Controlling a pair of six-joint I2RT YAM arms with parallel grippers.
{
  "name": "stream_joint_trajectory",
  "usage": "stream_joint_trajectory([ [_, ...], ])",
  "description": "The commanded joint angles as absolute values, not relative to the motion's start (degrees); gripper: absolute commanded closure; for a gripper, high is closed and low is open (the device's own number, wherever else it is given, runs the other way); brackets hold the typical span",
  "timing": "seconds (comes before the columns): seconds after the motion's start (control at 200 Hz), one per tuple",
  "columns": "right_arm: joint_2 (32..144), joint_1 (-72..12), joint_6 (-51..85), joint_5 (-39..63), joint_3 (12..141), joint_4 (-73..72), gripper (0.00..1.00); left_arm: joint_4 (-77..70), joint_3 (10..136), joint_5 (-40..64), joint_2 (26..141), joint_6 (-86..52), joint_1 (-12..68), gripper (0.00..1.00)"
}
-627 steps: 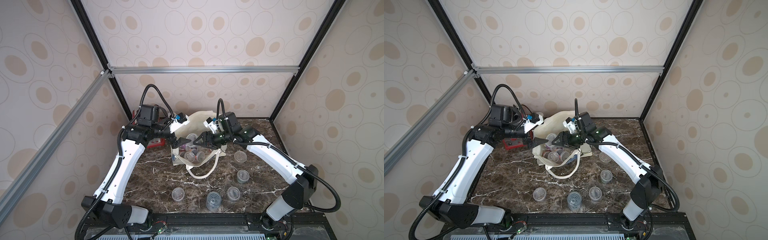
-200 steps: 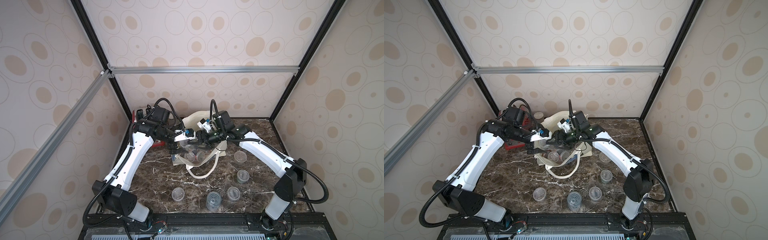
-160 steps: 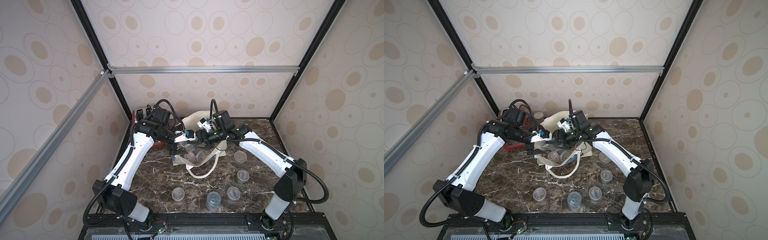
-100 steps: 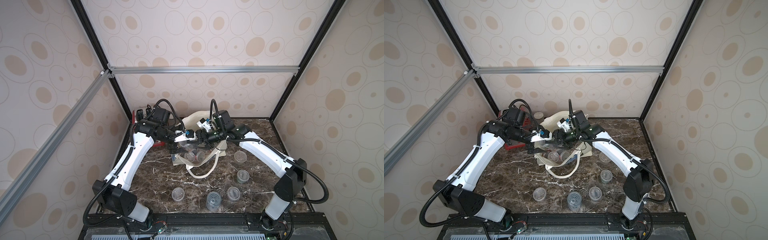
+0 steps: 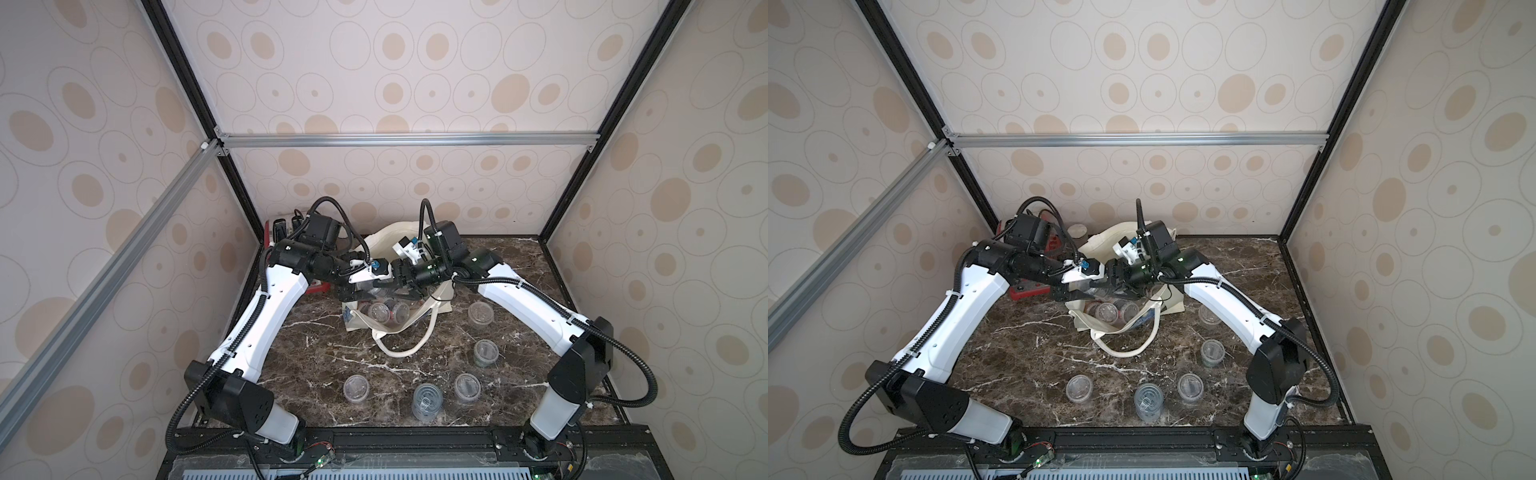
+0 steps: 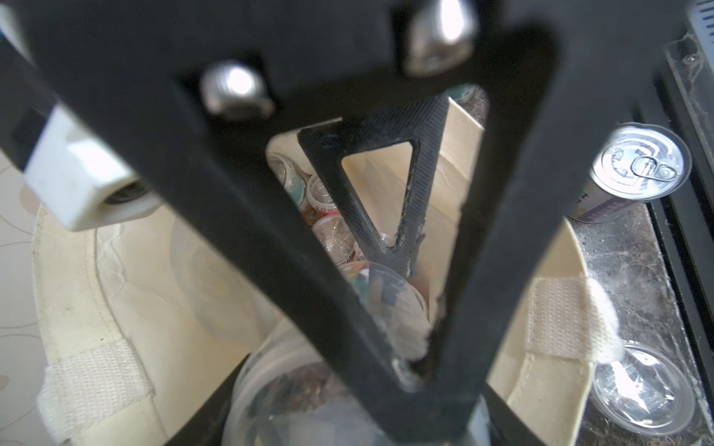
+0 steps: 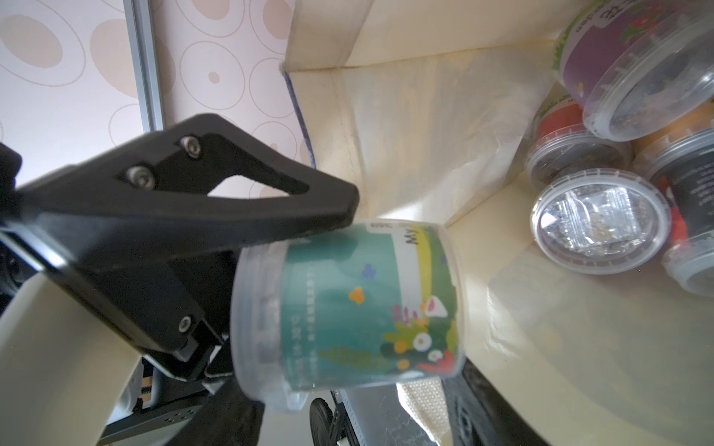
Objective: Take out the seed jars from the canvas bag
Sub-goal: Place the seed jar at the center of the board.
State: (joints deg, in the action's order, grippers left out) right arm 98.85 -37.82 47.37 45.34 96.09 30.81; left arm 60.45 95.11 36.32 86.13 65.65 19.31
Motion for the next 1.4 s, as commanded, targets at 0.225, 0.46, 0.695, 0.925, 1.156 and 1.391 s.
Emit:
stream_joint_trajectory([
  [0.225, 94.27, -36.93, 43.12, 36.38, 96.19, 33.15, 0.19, 53.01, 96.04, 22.39, 82.46, 51.81, 19.64, 0.28],
  [0.46, 94.04, -37.25, 34.73, 15.27, 100.73, 41.92, 0.09, 47.41, 96.11, 6.52, 79.04, 40.81, 19.38, 0.29],
  [0.695, 97.71, -38.65, 30.97, 11.91, 102.69, 43.04, 0.09, 50.11, 95.88, 7.18, 74.0, 36.19, 13.05, 0.27],
  [0.925, 101.37, -40.89, 27.32, 11.38, 104.96, 45.87, 0.06, 48.65, 81.94, 8.7, 66.58, 33.23, 3.0, 0.27],
  [1.156, 107.07, -42.19, 24.25, 9.99, 111.61, 51.94, 0.03, 42.47, 58.88, 12.94, 61.16, 33.57, -0.88, 0.27],
  [1.391, 107.66, -42.19, 23.06, 8.4, 111.8, 51.55, 0.02, 36.05, 40.16, 12.32, 59.0, 37.75, -1.38, 0.26],
])
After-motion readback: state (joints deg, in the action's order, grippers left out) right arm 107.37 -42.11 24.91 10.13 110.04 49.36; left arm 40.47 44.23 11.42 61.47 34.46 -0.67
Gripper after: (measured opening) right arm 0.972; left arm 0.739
